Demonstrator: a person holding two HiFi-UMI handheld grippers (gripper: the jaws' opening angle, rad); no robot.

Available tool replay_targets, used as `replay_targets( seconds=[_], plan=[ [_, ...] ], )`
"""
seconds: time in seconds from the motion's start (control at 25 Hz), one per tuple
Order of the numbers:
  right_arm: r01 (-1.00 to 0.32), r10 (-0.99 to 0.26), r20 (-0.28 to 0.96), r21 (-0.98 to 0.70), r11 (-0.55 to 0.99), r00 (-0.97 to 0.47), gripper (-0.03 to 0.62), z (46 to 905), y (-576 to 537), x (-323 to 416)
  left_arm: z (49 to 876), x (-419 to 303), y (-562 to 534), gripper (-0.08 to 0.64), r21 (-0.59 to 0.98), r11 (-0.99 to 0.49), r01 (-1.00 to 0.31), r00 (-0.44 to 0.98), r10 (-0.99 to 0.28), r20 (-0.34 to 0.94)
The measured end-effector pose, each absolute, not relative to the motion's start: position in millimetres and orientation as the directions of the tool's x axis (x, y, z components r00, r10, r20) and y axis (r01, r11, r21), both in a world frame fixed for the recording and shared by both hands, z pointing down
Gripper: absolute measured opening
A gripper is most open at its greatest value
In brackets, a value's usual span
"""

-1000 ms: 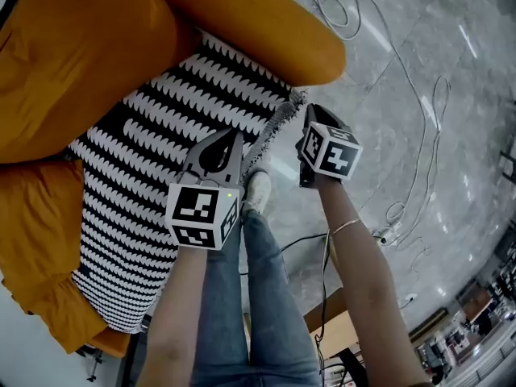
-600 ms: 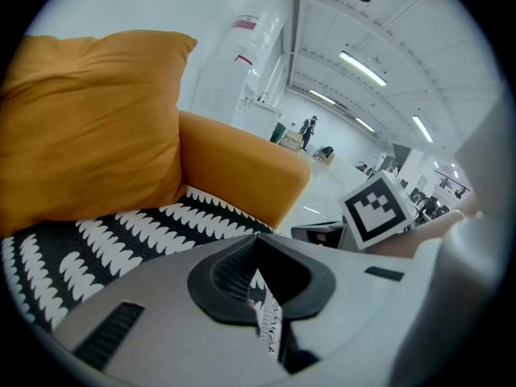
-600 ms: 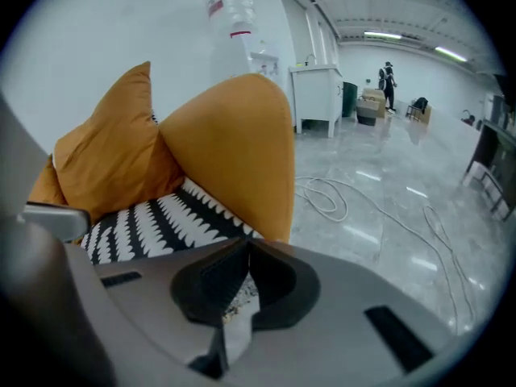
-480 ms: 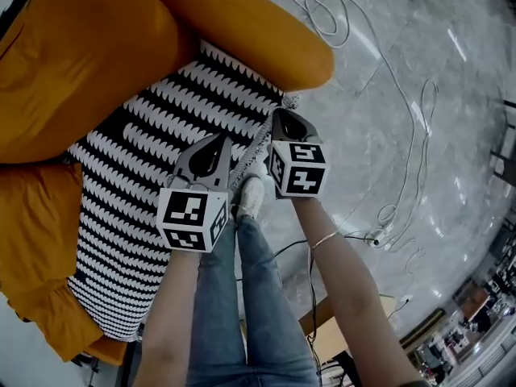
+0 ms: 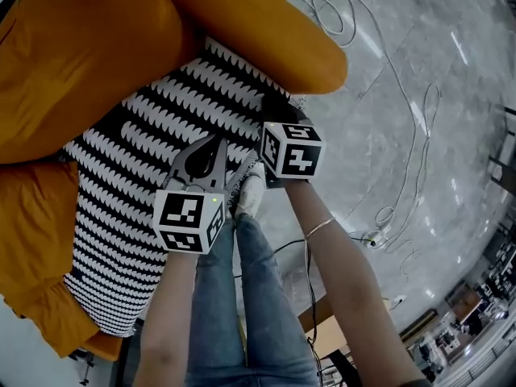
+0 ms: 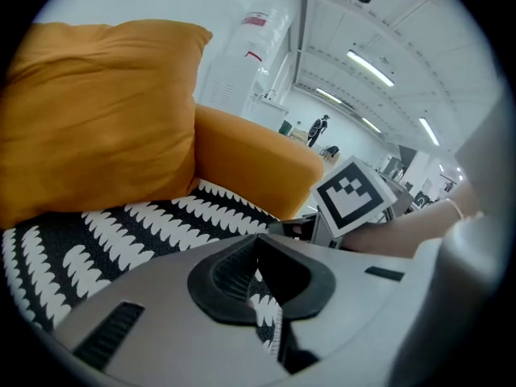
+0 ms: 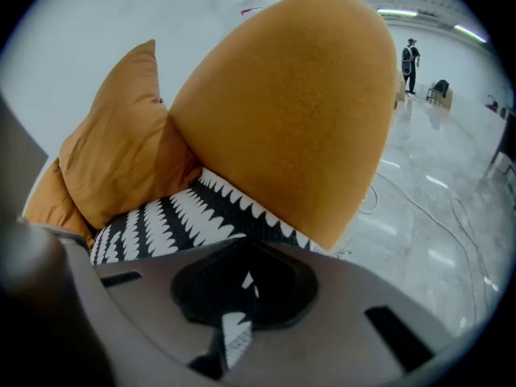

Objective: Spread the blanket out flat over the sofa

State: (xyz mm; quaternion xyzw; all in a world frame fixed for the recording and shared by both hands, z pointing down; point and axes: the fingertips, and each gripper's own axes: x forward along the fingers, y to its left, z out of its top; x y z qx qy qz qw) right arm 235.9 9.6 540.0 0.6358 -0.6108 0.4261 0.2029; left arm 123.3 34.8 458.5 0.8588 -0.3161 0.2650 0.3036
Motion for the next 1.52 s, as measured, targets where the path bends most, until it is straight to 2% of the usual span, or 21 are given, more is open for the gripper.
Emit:
replay_targets(
  seconds=[0.44,0.8,1.08,1.36,1.52],
  plan=[
    [-0.868,-0.556,0.825,-0.344,-0.359,-0.097,0.014,560.5,20.4,243.5,453.3,95.7,8.3,0.018,0.357,-0.624,-0.695,0.666,-0.374,0.645],
    [-0.871,-0.562,0.822,-0.340,-0.355,-0.092,0.014,519.1,41.0,296.9,406.8,146.5,27.2,0.018,0.343,-0.638,-0.689,0.667,-0.374,0.645],
    [-0.876,-0.532,0.844,-0.305,-0.373,-0.067,0.014,565.1,41.7,300.6,444.9,144.3,14.3,0.018,0.348,-0.640,-0.685,0.670,-0.366,0.646],
    [-0.874,-0.493,0.870,-0.225,-0.430,0.019,0.014,561.8,65.7,320.3,435.9,147.6,19.6,0.018,0.338,-0.651,-0.679,0.676,-0.376,0.634],
    [-0.890,-0.518,0.854,-0.196,-0.413,0.053,0.014,564.7,73.2,327.1,446.1,145.7,23.4,0.018,0.345,-0.652,-0.676,0.683,-0.377,0.626]
  ],
)
